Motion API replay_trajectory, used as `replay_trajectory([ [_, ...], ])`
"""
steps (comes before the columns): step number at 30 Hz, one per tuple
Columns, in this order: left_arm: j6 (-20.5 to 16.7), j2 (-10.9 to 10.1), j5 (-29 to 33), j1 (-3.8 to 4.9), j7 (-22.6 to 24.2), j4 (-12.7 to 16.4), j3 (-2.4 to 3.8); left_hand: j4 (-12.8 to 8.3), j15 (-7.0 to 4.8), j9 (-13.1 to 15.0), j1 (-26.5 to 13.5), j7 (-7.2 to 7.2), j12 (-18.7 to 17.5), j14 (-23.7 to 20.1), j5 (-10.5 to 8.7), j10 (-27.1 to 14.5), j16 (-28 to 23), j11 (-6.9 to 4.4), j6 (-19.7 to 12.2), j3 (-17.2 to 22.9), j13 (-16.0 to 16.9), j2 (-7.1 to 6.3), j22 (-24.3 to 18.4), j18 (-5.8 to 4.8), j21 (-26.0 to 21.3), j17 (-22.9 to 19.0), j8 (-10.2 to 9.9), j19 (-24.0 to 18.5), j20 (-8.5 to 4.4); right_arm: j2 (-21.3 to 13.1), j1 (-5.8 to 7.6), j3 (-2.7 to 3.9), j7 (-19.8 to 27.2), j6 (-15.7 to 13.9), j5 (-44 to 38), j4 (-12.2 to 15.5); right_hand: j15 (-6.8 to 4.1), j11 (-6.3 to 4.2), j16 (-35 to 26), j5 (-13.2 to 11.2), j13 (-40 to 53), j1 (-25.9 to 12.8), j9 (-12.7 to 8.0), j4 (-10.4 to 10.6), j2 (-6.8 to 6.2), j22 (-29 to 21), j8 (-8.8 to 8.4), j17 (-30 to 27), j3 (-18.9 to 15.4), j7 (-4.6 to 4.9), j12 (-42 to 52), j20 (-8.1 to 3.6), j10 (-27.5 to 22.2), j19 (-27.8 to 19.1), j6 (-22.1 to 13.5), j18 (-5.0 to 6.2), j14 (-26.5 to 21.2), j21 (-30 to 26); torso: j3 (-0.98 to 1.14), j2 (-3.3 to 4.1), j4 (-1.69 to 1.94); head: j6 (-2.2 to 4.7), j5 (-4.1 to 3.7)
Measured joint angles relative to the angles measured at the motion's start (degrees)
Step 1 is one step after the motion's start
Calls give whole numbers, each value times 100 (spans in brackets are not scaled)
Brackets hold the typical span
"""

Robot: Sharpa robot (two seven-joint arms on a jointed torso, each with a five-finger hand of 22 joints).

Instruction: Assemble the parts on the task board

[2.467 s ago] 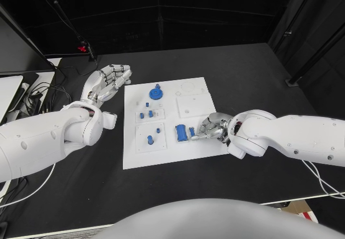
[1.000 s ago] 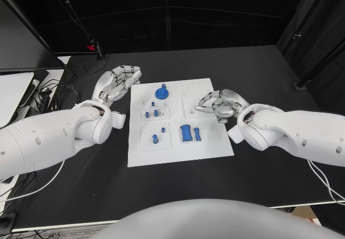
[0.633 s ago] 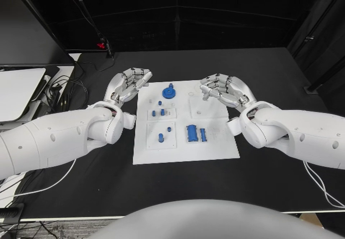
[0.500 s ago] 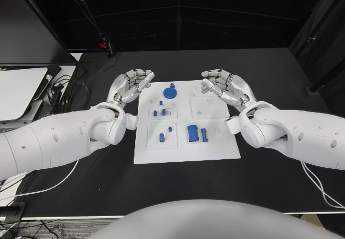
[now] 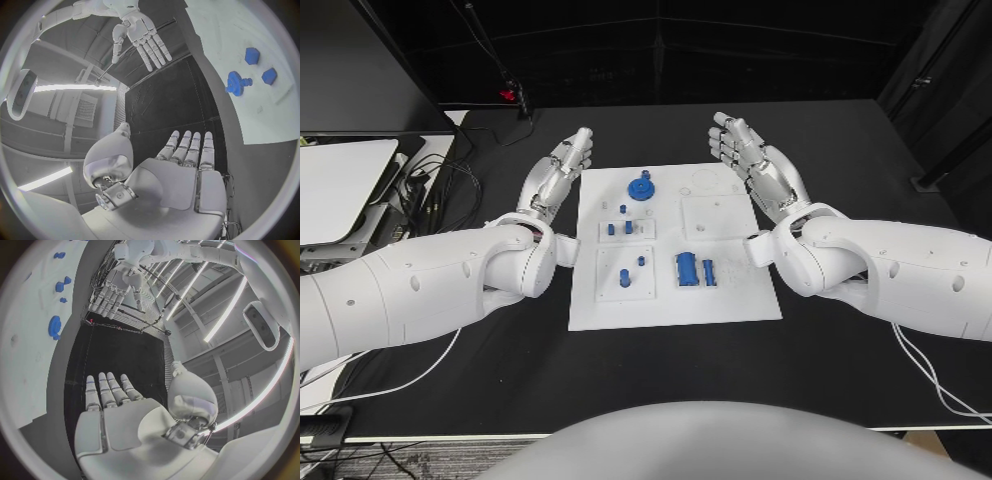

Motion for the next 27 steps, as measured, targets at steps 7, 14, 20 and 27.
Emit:
replay_trajectory([
  [7, -231, -195, 135, -394, -205, 545, 702, -616, -344, -8, -1788, -53, -1299, -344, -123, -828, -1472, -487, -844, 4, -5, 25, -1148, -1, 0, -5, -1257, -1021, -619, 109, -182, 268, -137, -235, 305, 51, -264, -506, -922, -57, -1159, -1475, -561, -652, 56, -1243, -1351, -1179, 28, -16, -829, -571, -650, -692, -47, 1, -565, 0, -5, -86, -39, 272, 32],
  [14, -680, -368, 384, -720, -586, 1030, 1220, -616, -344, -8, -2386, -53, -1368, -344, -123, -828, -1672, -487, -844, 4, -4, 21, -1203, -1, 0, -5, -1303, -1035, -619, 244, -408, 561, -402, -826, 1019, 132, -264, -506, -925, -57, -1221, -2014, -567, -652, 54, -1385, -1492, -1244, 28, -16, -829, -571, -650, -692, -47, 2, -565, 0, -18, -299, -127, 829, 101],
  [20, -876, -381, 509, -746, -756, 1084, 1256, -616, -344, -8, -2389, -52, -1368, -344, -123, -828, -1672, -487, -844, 4, -4, 18, -1202, -1, 0, -5, -1303, -1035, -619, 271, -463, 632, -568, -1174, 1437, 149, -264, -506, -924, -57, -1223, -2014, -567, -652, 54, -1386, -1492, -1243, 28, -16, -829, -571, -649, -692, -47, 2, -565, 0, -26, -484, -201, 1243, 150],
  [27, -982, -382, 580, -746, -843, 1087, 1258, -616, -344, -6, -2389, -51, -1367, -344, -122, -828, -1671, -487, -843, 4, -4, 18, -1202, 0, 0, -4, -1303, -1035, -619, 272, -464, 633, -669, -1349, 1641, 150, -264, -506, -924, -57, -1222, -2014, -566, -652, 54, -1385, -1492, -1243, 28, -16, -828, -571, -649, -692, -47, 3, -565, 0, -35, -633, -261, 1506, 180],
])
